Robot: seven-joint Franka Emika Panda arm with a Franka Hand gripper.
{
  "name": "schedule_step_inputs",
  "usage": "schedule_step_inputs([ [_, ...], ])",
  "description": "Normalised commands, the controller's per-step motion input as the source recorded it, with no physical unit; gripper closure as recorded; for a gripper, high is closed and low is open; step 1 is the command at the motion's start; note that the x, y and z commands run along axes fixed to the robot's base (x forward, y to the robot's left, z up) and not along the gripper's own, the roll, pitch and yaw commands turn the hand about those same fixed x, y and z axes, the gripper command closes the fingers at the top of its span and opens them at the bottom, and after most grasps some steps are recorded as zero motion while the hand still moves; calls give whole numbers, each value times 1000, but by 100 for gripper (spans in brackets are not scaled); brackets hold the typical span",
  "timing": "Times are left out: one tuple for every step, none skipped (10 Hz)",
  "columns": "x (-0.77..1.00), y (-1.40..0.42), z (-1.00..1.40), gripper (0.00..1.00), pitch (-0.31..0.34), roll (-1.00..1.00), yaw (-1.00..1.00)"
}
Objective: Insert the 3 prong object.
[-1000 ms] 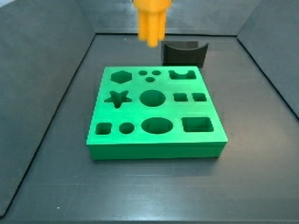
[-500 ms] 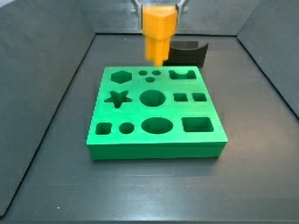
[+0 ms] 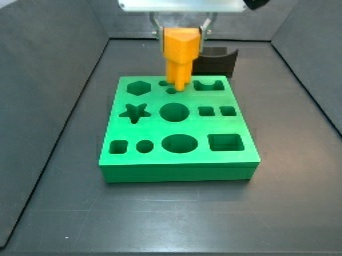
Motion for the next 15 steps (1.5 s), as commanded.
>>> schedule_step_inputs([
  [20,86,-320,100,50,46,0],
  [-140,0,-354,100,0,139,109],
  [-169,0,-354,100,0,173,157],
  [-51,-11,-354,100,0,91,0],
  [-60,0,-294,100,1,0,-137],
  [-71,0,-303,100,0,0,-371],
  [-186,0,-249,100,0,0,-449],
  [-357,-63,-209,100,0,49,-177],
  [-403,-149,-269,100,-74,77,0],
  [-109,-134,-334,100,-83,54,143],
  [43,0,-357,100,-37,0,66],
  [337,100,-460,100,0,0,31],
  [366,126,-469,100,17,27,20],
  [463,57,-486,100,34,6,0],
  [211,0,-549,100,0,0,0],
])
